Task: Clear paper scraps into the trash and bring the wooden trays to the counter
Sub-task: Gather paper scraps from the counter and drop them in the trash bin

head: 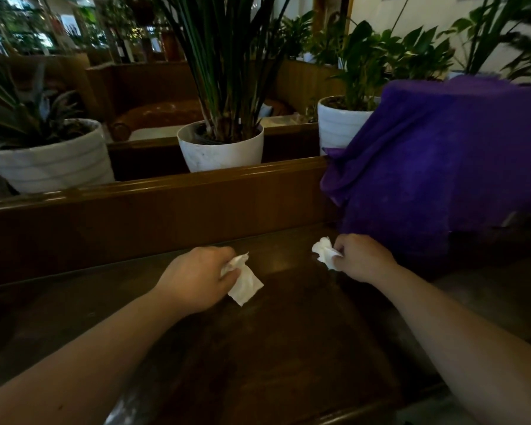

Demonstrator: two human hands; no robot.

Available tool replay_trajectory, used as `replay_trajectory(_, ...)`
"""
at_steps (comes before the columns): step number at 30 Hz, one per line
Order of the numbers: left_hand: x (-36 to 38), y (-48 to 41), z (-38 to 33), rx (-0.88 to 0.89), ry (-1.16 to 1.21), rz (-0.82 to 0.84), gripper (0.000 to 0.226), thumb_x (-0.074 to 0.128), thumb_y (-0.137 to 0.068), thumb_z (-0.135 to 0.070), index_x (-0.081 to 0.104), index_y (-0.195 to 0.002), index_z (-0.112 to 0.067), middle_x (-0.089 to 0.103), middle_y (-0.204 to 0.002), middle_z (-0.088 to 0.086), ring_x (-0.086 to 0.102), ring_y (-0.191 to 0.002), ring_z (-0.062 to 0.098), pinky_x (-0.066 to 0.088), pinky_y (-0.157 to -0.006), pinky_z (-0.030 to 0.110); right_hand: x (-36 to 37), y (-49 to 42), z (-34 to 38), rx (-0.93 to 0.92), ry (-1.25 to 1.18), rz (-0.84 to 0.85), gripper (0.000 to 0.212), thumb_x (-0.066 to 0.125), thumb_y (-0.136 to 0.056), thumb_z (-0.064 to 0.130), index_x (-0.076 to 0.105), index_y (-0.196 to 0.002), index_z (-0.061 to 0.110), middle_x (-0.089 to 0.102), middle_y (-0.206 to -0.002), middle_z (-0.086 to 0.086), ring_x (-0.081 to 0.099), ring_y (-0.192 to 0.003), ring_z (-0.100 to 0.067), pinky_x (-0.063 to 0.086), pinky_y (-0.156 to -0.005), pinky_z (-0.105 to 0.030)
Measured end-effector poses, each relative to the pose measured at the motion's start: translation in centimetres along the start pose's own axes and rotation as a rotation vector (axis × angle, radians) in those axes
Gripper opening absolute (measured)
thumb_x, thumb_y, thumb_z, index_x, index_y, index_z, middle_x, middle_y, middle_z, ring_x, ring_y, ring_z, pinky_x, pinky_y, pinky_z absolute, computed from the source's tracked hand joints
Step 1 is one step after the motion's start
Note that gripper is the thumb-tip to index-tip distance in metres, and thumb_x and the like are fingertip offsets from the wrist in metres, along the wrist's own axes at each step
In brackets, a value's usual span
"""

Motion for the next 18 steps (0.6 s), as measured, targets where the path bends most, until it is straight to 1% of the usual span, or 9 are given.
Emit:
replay_trajectory(3, -0.4, 0.2, -0.1, 0.013, 0.006, -0.012, 0.015, 0.048, -0.093, -0.038, 0.057, -0.102, -0.029, 0.057, -0.084, -0.010, 0.055, -0.071, 0.006, 0.045, -0.060, 0.025, 0.0, 0.6, 0.2, 0.001, -0.011, -0.012, 0.010, 0.056, -0.090, 0.029, 0.061, -0.099, 0.025, 0.063, -0.092, 0.004, 0.060, -0.079, -0.014, 0.051, -0.066, -0.033)
replay_trajectory(7, -0.6, 0.6, -0.5, 0.068, -0.007, -0.025, 0.017, 0.049, -0.093, -0.038, 0.057, -0.104, -0.028, 0.056, -0.083, -0.011, 0.055, -0.070, 0.005, 0.042, -0.057, 0.022, -0.6, 2.4, 0.9, -0.040, -0.088, -0.055, 0.004, 0.057, -0.091, 0.030, 0.058, -0.092, 0.027, 0.062, -0.089, 0.004, 0.058, -0.078, -0.013, 0.047, -0.062, -0.032)
replay_trajectory(10, -0.6, 1.2, -1.1, 0.113, -0.020, -0.010, 0.016, 0.049, -0.092, -0.039, 0.056, -0.102, -0.029, 0.056, -0.082, -0.010, 0.055, -0.069, 0.005, 0.047, -0.059, 0.024, -1.4, 4.9, 2.0, -0.057, -0.138, -0.097, 0.004, 0.058, -0.091, 0.030, 0.054, -0.089, 0.029, 0.058, -0.086, 0.007, 0.058, -0.081, -0.014, 0.048, -0.067, -0.033)
replay_trajectory(13, -0.8, 2.0, -1.8, 0.170, -0.021, -0.009, 0.015, 0.049, -0.092, -0.040, 0.055, -0.101, -0.030, 0.056, -0.080, -0.010, 0.055, -0.068, 0.005, 0.050, -0.060, 0.025, -2.3, 7.4, 2.8, -0.043, -0.177, -0.133, 0.006, 0.060, -0.089, 0.029, 0.054, -0.089, 0.030, 0.057, -0.086, 0.007, 0.057, -0.085, -0.015, 0.048, -0.071, -0.034)
replay_trajectory(15, -1.0, 2.9, -2.4, 0.219, -0.014, -0.011, 0.013, 0.049, -0.092, -0.040, 0.055, -0.100, -0.031, 0.054, -0.078, -0.011, 0.055, -0.066, 0.006, 0.048, -0.058, 0.024, -2.8, 9.7, 3.2, -0.027, -0.217, -0.167, 0.006, 0.061, -0.087, 0.028, 0.055, -0.086, 0.028, 0.056, -0.080, 0.008, 0.057, -0.080, -0.015, 0.047, -0.067, -0.032)
replay_trajectory(18, -0.7, 5.1, -3.1, 0.289, 0.027, 0.005, 0.011, 0.050, -0.092, -0.039, 0.055, -0.098, -0.032, 0.053, -0.075, -0.012, 0.053, -0.063, 0.006, 0.039, -0.053, 0.022, -2.8, 13.8, 4.1, 0.013, -0.261, -0.211, 0.011, 0.064, -0.085, 0.026, 0.056, -0.079, 0.028, 0.056, -0.072, 0.009, 0.055, -0.069, -0.010, 0.044, -0.060, -0.030)
Point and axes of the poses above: each hand's wrist, its own y-axis away from the middle knuckle, its own x-axis out of the palm, z = x × y, the point moved 9 cm from there along -y, towards the middle knuckle
